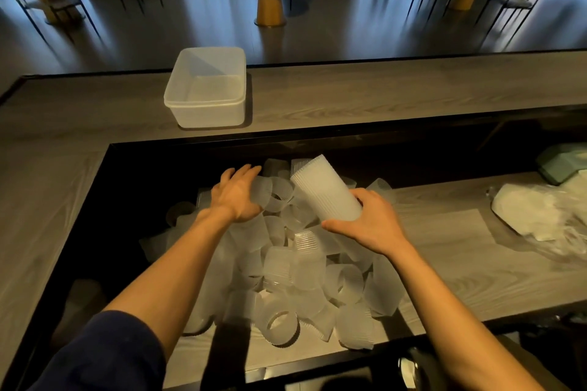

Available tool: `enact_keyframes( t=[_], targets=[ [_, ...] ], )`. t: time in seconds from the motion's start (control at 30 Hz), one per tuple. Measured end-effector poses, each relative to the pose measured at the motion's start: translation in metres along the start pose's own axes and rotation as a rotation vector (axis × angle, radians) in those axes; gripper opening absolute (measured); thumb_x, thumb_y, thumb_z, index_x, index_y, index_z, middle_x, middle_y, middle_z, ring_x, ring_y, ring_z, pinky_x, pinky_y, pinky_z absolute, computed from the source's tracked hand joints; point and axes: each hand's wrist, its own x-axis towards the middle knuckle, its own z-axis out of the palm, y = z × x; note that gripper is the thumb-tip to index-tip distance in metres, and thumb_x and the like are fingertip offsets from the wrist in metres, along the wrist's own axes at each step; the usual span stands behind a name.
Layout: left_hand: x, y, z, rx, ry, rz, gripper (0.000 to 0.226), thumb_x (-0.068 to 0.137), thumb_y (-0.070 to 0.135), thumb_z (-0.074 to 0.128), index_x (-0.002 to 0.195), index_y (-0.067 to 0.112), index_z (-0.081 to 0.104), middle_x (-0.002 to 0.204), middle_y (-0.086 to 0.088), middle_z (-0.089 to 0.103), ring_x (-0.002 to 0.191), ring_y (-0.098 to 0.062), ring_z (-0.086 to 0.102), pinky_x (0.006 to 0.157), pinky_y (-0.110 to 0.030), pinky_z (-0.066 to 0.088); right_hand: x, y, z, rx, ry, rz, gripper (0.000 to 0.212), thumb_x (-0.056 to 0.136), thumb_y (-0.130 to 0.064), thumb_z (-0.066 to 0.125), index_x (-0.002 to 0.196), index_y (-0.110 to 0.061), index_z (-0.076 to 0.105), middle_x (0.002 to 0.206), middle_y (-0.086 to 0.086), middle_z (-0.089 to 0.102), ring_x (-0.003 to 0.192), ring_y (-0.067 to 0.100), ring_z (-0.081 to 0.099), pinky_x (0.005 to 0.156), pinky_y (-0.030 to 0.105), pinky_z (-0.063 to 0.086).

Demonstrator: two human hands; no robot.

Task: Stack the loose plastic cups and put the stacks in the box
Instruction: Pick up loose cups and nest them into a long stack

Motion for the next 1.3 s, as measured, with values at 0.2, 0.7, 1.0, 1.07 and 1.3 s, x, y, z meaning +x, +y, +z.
enact_keyframes(
  t=[0.2, 0.7, 1.0, 1.07, 1.3],
  targets=[
    [0.011, 0.002, 0.002, 0.139, 0.005, 0.063, 0.083, 0.086, 0.022, 0.074, 0.156, 0.028, 0.029, 0.161, 0.001, 0.031, 0.152, -0.028, 0.014, 0.121, -0.051, 0.020, 0.002, 0.001, 0.003, -0.032, -0.015, 0.023, 0.095, 0.050, -0.086, 0.066, 0.126, -0.031, 0.057, 0.114, -0.008, 0.056, 0.103, 0.014, 0.055, 0.082, 0.038, 0.056],
    [-0.015, 0.013, -0.067, -0.017, 0.133, 0.085, 0.073, 0.083, 0.048, 0.067, 0.150, 0.033, 0.040, 0.136, -0.012, 0.044, 0.119, -0.033, 0.053, 0.092, -0.041, 0.050, -0.001, -0.014, 0.007, 0.000, -0.006, -0.073, 0.081, 0.062, -0.067, 0.084, 0.129, -0.028, 0.059, 0.115, -0.010, 0.055, 0.102, 0.009, 0.054, 0.075, 0.026, 0.046],
    [-0.040, 0.027, -0.069, -1.327, 0.130, -0.180, 0.039, 0.086, 0.021, 0.075, 0.117, 0.003, 0.059, 0.083, -0.004, 0.063, 0.052, -0.004, 0.057, 0.051, -0.018, 0.045, -0.012, -0.022, 0.009, -0.001, -0.068, -0.178, 0.084, 0.060, -0.074, 0.079, 0.128, -0.028, 0.060, 0.119, -0.006, 0.060, 0.102, 0.010, 0.055, 0.084, 0.034, 0.054],
    [-0.046, 0.031, -0.059, -1.384, 0.080, -0.144, 0.053, 0.079, 0.022, 0.081, 0.120, -0.002, 0.058, 0.083, -0.008, 0.063, 0.058, -0.004, 0.064, 0.050, -0.016, 0.048, -0.014, -0.025, 0.011, -0.006, -0.052, -0.194, 0.085, 0.059, -0.077, 0.076, 0.126, -0.028, 0.061, 0.118, -0.006, 0.060, 0.101, 0.010, 0.054, 0.082, 0.033, 0.054],
    [-0.067, 0.039, -0.045, -1.279, 0.010, -0.059, 0.028, 0.087, 0.025, 0.074, 0.114, 0.021, 0.073, 0.111, 0.002, 0.073, 0.108, -0.013, 0.066, 0.084, -0.029, 0.049, -0.019, -0.032, 0.011, 0.000, 0.020, -0.221, 0.086, 0.057, -0.080, 0.073, 0.125, -0.029, 0.061, 0.114, -0.011, 0.060, 0.100, 0.007, 0.053, 0.080, 0.032, 0.053]
  ],
)
